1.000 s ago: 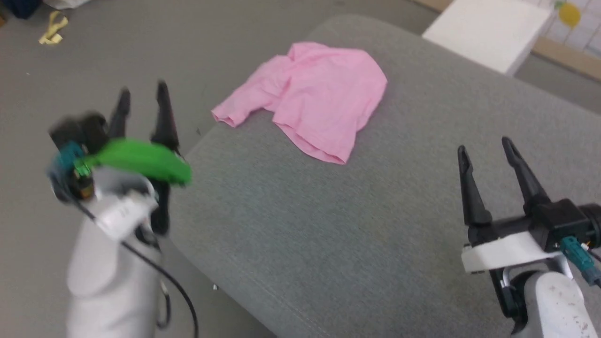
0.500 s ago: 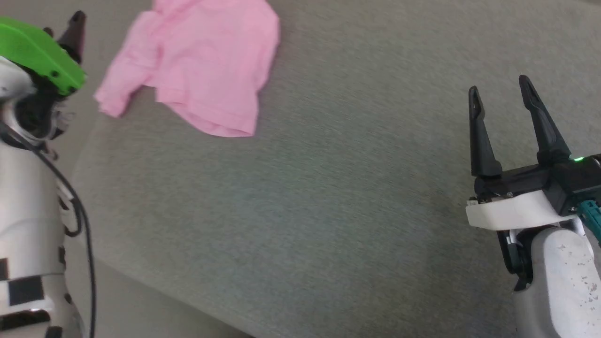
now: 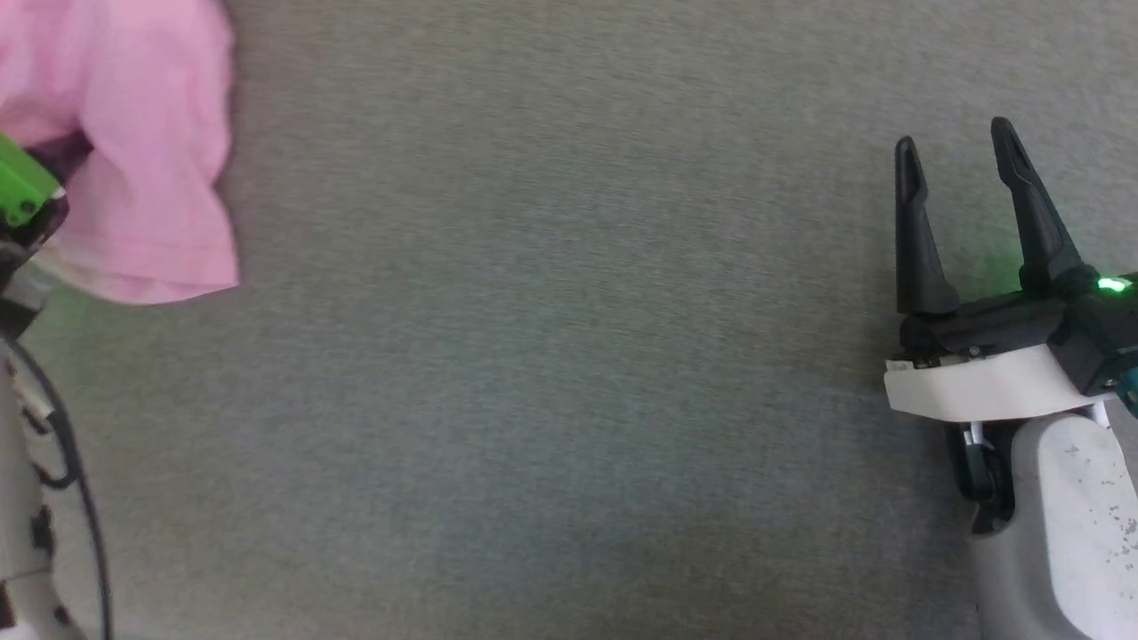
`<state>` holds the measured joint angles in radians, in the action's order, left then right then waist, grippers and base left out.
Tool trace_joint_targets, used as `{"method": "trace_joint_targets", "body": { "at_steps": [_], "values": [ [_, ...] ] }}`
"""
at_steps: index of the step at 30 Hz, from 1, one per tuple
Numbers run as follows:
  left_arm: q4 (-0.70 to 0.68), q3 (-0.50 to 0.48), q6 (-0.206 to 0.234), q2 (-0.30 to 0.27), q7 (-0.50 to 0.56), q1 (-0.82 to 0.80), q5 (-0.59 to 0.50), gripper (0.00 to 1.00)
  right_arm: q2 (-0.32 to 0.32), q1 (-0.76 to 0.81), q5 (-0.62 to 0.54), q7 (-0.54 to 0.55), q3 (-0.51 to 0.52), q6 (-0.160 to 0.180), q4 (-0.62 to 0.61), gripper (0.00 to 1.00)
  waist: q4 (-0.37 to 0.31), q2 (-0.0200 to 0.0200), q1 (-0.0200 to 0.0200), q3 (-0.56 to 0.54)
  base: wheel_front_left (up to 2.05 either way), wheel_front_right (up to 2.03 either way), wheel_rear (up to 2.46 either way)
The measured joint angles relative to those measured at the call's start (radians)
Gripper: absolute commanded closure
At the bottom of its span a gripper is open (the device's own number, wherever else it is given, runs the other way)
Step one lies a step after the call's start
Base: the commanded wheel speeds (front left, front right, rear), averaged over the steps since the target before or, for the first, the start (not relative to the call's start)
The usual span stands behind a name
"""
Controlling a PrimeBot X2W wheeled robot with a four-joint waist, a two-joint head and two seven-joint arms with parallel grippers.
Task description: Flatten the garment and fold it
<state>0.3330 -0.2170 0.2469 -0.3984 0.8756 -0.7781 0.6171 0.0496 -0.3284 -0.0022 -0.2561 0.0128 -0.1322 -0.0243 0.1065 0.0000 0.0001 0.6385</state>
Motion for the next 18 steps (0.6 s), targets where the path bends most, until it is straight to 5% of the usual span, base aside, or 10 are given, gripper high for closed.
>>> {"method": "trace_joint_targets", "body": {
  "at_steps": [4,5,6,7,9,10,12,18],
  "values": [
    [-0.070,-0.020,0.046,-0.043,0.061,0.056,-0.007,0.00,-0.002,-0.006,0.014,-0.001,-0.003,0.000,-0.009,0.00,-0.055,0.0000,-0.0001,0.027,0.00,0.00,0.00],
    [-0.083,-0.030,0.050,-0.048,0.062,0.065,-0.007,0.37,-0.002,-0.006,0.017,-0.001,-0.001,0.000,-0.009,0.00,-0.065,0.0001,-0.0001,0.030,0.00,0.00,0.00],
    [-0.099,-0.035,0.052,-0.054,0.054,0.076,-0.009,0.89,-0.002,-0.006,0.020,-0.001,0.001,0.000,-0.009,0.00,-0.076,0.0001,-0.0001,0.032,0.00,0.00,0.00],
    [-0.115,-0.037,0.047,-0.063,0.032,0.091,-0.017,1.00,-0.001,-0.006,0.021,-0.001,0.004,0.000,-0.008,0.00,-0.086,0.0000,-0.0001,0.032,0.00,0.00,0.00],
    [-0.134,-0.034,0.023,-0.072,-0.043,0.108,-0.038,1.00,-0.001,-0.004,0.022,-0.001,0.010,0.000,-0.004,0.00,-0.098,0.0000,-0.0001,0.025,0.00,0.00,0.00],
    [-0.136,-0.031,-0.018,-0.072,-0.221,0.123,-0.089,1.00,0.001,0.005,0.024,-0.001,0.018,0.000,0.005,0.00,-0.108,0.0000,-0.0001,0.000,0.00,0.00,0.00],
    [-0.137,-0.032,-0.040,-0.077,-0.372,0.120,-0.132,1.00,0.000,0.018,0.030,-0.001,0.020,0.000,0.012,0.00,-0.114,0.0000,-0.0001,-0.025,0.00,0.00,0.00],
    [-0.086,-0.016,-0.134,-0.121,-0.718,0.066,-0.212,1.00,0.000,0.075,0.040,-0.001,0.025,0.000,0.040,0.00,-0.119,0.0000,-0.0001,-0.126,0.00,0.00,0.00]
  ]
}}
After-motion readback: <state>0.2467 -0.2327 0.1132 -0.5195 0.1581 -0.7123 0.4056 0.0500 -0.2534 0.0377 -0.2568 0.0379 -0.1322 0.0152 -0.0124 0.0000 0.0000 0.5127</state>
